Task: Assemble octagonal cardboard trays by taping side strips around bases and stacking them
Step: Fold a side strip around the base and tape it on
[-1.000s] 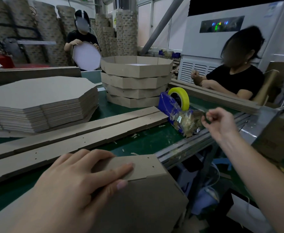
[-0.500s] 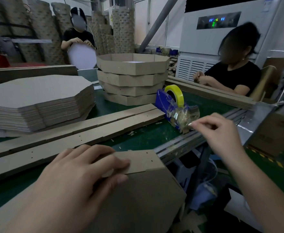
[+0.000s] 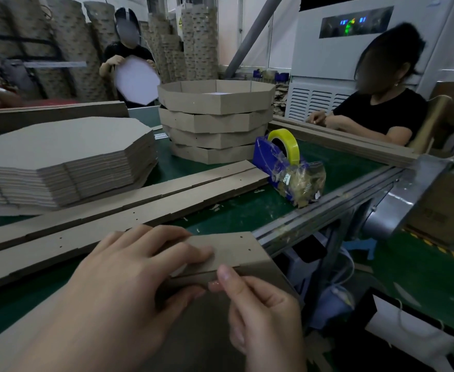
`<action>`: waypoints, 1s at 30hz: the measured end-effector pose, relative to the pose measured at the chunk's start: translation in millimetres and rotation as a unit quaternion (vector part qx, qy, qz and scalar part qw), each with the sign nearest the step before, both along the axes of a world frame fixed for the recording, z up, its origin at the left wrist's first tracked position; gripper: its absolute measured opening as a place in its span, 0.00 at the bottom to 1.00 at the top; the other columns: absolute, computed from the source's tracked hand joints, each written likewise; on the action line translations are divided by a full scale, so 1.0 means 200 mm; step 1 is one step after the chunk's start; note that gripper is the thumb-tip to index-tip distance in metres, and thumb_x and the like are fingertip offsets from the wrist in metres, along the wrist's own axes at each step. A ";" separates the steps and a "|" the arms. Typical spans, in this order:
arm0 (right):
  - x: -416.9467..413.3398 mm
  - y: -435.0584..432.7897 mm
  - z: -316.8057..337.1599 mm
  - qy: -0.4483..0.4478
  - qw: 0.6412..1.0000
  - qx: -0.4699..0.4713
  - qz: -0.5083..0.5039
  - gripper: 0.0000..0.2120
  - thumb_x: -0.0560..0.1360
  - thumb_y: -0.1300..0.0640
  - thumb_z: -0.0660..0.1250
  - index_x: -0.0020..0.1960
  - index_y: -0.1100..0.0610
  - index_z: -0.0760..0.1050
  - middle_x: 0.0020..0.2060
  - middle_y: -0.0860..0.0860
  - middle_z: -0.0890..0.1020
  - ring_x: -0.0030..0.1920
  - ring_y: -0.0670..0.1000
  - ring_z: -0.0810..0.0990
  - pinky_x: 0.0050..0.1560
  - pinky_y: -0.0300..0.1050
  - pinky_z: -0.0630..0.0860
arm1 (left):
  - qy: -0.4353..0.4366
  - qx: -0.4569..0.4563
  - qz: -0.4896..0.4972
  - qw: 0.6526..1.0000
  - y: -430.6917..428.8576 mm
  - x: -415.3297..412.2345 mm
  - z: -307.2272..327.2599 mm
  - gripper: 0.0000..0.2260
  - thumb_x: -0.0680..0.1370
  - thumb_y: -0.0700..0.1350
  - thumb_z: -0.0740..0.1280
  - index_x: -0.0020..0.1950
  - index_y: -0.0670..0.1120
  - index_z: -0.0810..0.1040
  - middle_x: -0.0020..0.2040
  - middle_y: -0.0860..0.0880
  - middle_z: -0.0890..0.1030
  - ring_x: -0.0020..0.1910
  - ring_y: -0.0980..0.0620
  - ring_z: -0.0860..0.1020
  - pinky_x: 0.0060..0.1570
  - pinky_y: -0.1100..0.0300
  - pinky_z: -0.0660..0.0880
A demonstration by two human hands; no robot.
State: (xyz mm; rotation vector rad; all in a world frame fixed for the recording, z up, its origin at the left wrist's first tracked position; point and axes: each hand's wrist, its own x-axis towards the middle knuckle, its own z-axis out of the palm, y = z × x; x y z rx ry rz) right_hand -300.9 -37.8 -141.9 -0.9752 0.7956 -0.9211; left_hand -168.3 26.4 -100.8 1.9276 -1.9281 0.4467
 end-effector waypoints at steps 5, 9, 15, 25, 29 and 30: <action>0.00 0.00 0.01 0.010 1.000 0.021 0.015 0.19 0.52 0.44 0.72 0.28 0.62 0.81 0.14 0.51 0.62 0.15 0.44 0.57 0.18 0.34 0.54 | 0.004 -0.003 -0.009 1.000 0.01 0.00 0.01 0.16 0.69 0.60 0.61 0.52 0.58 0.78 0.51 0.57 0.81 0.47 0.52 0.80 0.40 0.53 0.77; -0.01 -0.01 0.00 0.018 0.999 0.009 0.035 0.20 0.53 0.44 0.71 0.28 0.62 0.81 0.14 0.51 0.62 0.15 0.45 0.57 0.19 0.34 0.54 | 0.022 -0.004 -0.023 0.999 0.01 0.01 0.01 0.15 0.68 0.59 0.61 0.53 0.60 0.67 0.51 0.60 0.79 0.47 0.59 0.75 0.42 0.59 0.69; -0.06 -0.05 -0.02 0.059 0.989 -0.036 0.134 0.22 0.53 0.39 0.70 0.34 0.57 0.85 0.15 0.51 0.65 0.16 0.44 0.61 0.21 0.32 0.58 | 0.023 0.029 -0.048 0.998 0.04 0.06 0.01 0.16 0.73 0.60 0.60 0.60 0.69 0.72 0.59 0.60 0.76 0.53 0.56 0.77 0.42 0.51 0.78; -0.04 -0.06 -0.04 0.044 0.984 -0.012 0.172 0.08 0.67 0.55 0.75 0.32 0.57 0.84 0.16 0.48 0.67 0.17 0.42 0.62 0.21 0.33 0.58 | 0.054 -0.066 0.047 0.995 -0.04 -0.05 -0.01 0.14 0.72 0.62 0.60 0.34 0.57 0.79 0.45 0.56 0.83 0.43 0.48 0.82 0.47 0.44 0.77; -0.09 -0.11 -0.02 0.112 0.974 -0.053 0.191 0.14 0.70 0.49 0.72 0.30 0.57 0.81 0.16 0.50 0.68 0.18 0.44 0.64 0.24 0.34 0.60 | 0.062 -0.068 0.037 0.995 -0.05 -0.05 -0.02 0.13 0.72 0.62 0.61 0.35 0.57 0.80 0.46 0.56 0.82 0.43 0.47 0.81 0.39 0.48 0.76; -0.10 -0.12 -0.02 0.146 0.967 -0.062 0.200 0.17 0.70 0.46 0.71 0.32 0.59 0.81 0.18 0.50 0.69 0.19 0.44 0.66 0.25 0.34 0.62 | 0.057 -0.067 0.036 0.995 -0.04 -0.05 -0.03 0.13 0.72 0.62 0.61 0.36 0.58 0.80 0.46 0.56 0.82 0.43 0.47 0.81 0.40 0.48 0.76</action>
